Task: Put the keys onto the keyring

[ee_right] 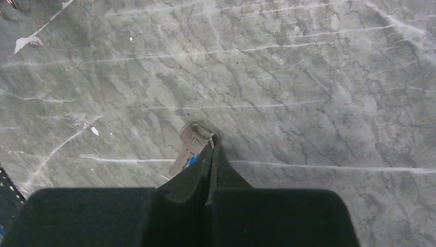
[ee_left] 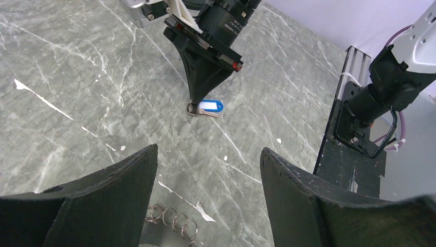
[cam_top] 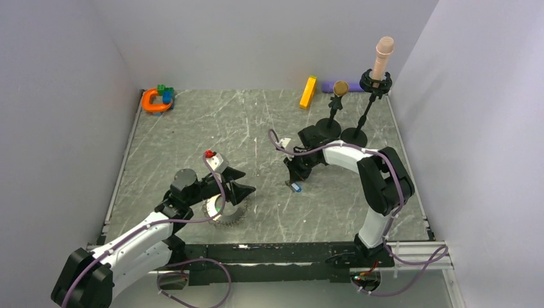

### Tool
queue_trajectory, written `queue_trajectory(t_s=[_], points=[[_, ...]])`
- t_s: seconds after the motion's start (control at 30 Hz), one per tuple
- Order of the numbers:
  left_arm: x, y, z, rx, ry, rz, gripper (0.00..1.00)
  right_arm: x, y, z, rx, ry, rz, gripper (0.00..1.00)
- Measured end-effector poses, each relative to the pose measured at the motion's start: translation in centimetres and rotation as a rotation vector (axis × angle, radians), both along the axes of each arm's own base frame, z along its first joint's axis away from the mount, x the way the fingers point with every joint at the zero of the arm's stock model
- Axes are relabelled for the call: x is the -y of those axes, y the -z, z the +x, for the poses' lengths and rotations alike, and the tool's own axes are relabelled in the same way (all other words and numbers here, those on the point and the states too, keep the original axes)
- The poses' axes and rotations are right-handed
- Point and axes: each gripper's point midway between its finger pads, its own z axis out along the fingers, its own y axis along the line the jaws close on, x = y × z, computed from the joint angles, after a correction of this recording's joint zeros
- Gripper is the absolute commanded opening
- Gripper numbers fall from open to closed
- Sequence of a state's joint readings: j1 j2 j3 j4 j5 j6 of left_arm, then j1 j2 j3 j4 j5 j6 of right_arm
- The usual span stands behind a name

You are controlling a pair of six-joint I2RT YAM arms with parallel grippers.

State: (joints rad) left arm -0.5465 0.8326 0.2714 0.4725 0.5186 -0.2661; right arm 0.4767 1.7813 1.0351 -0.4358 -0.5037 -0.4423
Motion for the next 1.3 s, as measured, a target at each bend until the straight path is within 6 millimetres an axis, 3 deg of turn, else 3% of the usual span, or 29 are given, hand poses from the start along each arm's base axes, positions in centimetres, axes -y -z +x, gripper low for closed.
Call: queue_trajectory(t_s=[0.2,0.3,0.47,0.53,0.6,0.73,0.87,0.93,1.0,1.1,1.2,1.3], points=[[0.2,-0.3,-0.4,-0.002,0.023,-0.014,0.78,-0.4,-0.8,-0.3,0.006,-0.041,0.036,0.0],[0.6,-1.0,-0.9,0.009,0.061,-0.039,0.78,-0.8,-3.1,-1.1,0.039,-0.13,0.102,0.0],[1.5,-3.5,-1.3,0.042,0.122,-0.074,0.77,-1.9,-11.9,-2.2,0.244,-0.377,0.258,0.0],[2.0,-5.7,-1.3,0.084,0.149,-0.095,0.77,-2.8,-17.0,-1.7,0.363,-0.482,0.326,0.0],[2.4,-7.9,-1.3,0.141,0.172,-0.112,0.77,-3.6,-20.5,-1.5,0.459,-0.565,0.381,0.0],[2.8,-11.8,-1.6,0.263,0.201,-0.121,0.77,-3.7,-24.7,-2.5,0.538,-0.667,0.425,0.0],[2.6,-15.3,-1.5,0.379,0.192,-0.108,0.77,-3.8,-29.0,-0.1,0.68,-0.656,0.333,0.0],[2.4,-16.6,-1.3,0.424,0.177,-0.103,0.76,-3.4,-29.5,0.8,0.73,-0.643,0.257,0.0],[2.2,-17.6,-1.2,0.463,0.161,-0.102,0.75,-3.3,-29.0,-0.1,0.714,-0.676,0.227,0.0],[2.3,-17.7,-1.3,0.482,0.16,-0.094,0.74,-3.4,-27.8,-3.1,0.629,-0.751,0.238,0.0],[2.7,-17.5,-1.8,0.493,0.182,-0.09,0.7,-3.7,-27.1,-6.1,0.651,-0.802,0.261,0.0],[3.4,-17.4,-3.0,0.523,0.236,-0.097,0.65,-3.4,-28.0,-9.3,0.683,-0.839,0.303,0.0]])
